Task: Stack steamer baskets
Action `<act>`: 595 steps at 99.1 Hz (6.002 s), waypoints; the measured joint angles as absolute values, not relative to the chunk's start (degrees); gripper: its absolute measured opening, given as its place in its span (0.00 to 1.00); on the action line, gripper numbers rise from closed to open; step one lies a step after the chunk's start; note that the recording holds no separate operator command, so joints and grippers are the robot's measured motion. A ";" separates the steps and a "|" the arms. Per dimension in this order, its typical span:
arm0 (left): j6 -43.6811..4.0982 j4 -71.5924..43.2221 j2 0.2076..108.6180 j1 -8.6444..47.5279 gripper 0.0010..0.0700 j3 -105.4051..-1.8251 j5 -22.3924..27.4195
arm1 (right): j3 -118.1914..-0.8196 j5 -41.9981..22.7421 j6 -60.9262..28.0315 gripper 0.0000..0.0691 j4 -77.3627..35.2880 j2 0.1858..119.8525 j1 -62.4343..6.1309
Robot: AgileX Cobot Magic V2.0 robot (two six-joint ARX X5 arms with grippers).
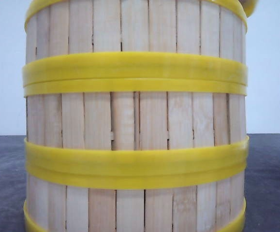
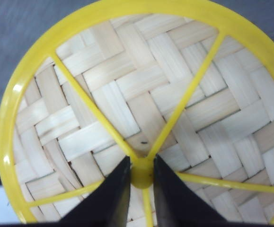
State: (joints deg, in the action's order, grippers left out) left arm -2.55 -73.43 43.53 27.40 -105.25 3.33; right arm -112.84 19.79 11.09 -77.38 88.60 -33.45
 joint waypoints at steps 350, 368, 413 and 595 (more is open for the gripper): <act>-2.46 -73.82 42.98 27.40 0.02 -100.73 -4.86 | -123.85 -4.36 0.67 0.15 -75.40 87.39 -51.83; -3.68 -61.10 35.81 27.42 0.02 -86.15 -10.83 | -111.15 -8.38 -5.06 0.01 -55.59 69.87 -52.14; -11.29 -52.07 10.04 27.44 0.02 -51.24 -20.91 | -41.52 -34.63 -13.34 0.01 -15.68 22.09 -49.58; -11.44 -52.12 9.85 27.44 0.02 -51.37 -20.91 | -16.86 0.21 -12.01 0.01 -19.14 0.32 -7.49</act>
